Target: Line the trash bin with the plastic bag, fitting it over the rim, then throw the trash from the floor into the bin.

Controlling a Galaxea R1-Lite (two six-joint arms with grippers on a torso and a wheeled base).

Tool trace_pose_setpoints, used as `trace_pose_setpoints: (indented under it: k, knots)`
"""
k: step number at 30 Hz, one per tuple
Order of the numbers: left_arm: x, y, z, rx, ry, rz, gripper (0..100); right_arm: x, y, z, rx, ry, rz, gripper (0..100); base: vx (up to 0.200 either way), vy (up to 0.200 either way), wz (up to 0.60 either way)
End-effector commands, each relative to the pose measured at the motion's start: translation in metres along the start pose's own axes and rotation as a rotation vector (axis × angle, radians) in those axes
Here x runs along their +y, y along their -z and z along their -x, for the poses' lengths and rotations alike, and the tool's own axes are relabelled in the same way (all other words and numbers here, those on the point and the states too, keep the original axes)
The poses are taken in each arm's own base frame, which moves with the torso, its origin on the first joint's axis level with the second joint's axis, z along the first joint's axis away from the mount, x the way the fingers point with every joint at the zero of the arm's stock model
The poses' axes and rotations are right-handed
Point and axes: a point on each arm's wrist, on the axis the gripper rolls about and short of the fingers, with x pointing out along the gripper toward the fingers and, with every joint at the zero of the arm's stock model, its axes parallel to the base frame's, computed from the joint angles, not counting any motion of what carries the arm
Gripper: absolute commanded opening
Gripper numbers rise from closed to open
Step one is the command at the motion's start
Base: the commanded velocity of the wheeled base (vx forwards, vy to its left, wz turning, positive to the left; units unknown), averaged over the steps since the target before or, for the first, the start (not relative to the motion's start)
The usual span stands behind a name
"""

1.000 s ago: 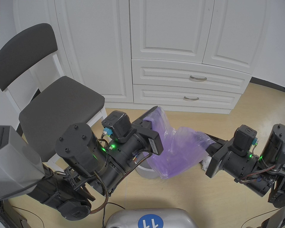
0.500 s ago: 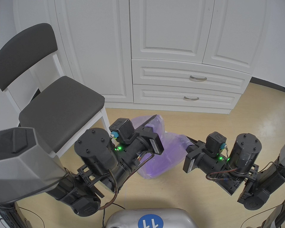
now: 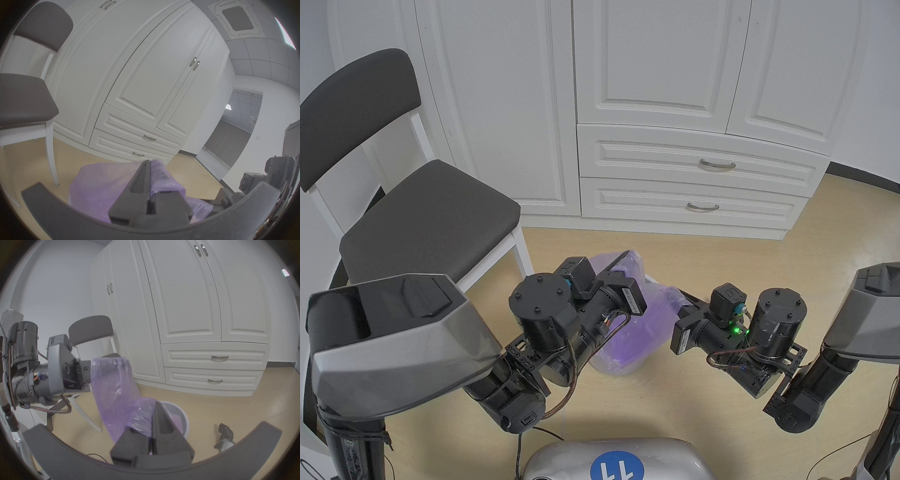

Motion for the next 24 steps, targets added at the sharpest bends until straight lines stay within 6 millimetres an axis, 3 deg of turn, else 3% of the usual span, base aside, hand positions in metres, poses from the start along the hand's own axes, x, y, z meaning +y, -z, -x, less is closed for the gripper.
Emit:
trace_pose_setpoints:
  k: [1, 8, 10, 24]
  knots:
    - [0.016, 0.022, -0.012, 0.023, -0.034, -0.008, 0, -0.007, 0.024, -0.013, 0.050, -0.011, -0.002, 0, 0.000, 0.000, 0.00]
    - [0.033, 0.041, -0.024, 0.031, -0.068, 0.027, 0, -0.011, 0.046, -0.033, 0.076, -0.021, -0.063, 0, 0.000, 0.000, 0.00]
    - [0.038, 0.055, -0.026, 0.050, -0.081, 0.037, 0, -0.015, 0.057, -0.042, 0.089, -0.008, -0.065, 0, 0.000, 0.000, 0.00]
    - [0.051, 0.096, -0.045, 0.102, -0.106, 0.067, 0, -0.035, 0.082, -0.073, 0.077, -0.013, -0.185, 0, 0.000, 0.000, 0.00]
